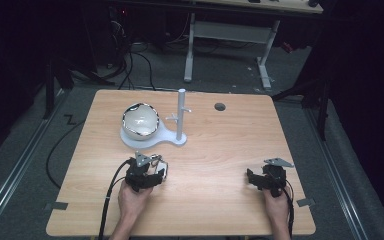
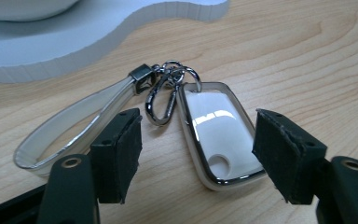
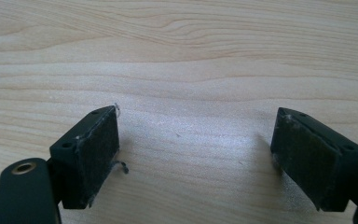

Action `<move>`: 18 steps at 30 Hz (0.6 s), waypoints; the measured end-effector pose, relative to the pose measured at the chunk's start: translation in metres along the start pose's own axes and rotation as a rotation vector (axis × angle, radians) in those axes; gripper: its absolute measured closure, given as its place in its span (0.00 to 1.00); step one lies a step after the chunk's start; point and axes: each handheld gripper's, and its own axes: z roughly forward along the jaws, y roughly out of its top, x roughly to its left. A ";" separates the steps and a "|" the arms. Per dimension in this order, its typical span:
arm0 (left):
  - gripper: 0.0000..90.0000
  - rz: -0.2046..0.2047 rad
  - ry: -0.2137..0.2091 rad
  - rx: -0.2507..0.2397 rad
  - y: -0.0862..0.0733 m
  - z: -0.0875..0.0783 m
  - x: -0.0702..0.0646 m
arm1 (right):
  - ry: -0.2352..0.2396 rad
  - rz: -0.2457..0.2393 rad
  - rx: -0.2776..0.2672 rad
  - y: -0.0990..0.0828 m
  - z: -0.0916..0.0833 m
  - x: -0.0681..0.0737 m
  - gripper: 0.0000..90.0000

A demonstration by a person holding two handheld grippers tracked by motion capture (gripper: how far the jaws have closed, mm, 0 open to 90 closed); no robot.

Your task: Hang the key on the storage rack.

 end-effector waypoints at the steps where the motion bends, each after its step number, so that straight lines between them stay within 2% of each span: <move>1: 0.36 0.002 -0.001 0.006 0.000 0.001 -0.002 | 0.000 -0.001 0.000 0.000 0.000 0.000 0.17; 8: 0.29 -0.015 0.004 0.020 0.001 0.007 -0.006 | 0.000 0.000 0.000 0.000 0.000 0.000 0.17; 12: 0.29 -0.009 0.011 0.033 0.000 0.010 -0.008 | 0.000 -0.001 0.000 0.000 0.000 0.000 0.17; 16: 0.30 -0.006 0.040 0.056 -0.001 0.014 -0.007 | 0.000 0.000 0.000 0.000 0.000 0.000 0.17; 18: 0.33 -0.003 0.052 0.050 -0.002 0.014 -0.006 | 0.000 -0.001 0.000 0.000 0.000 0.000 0.17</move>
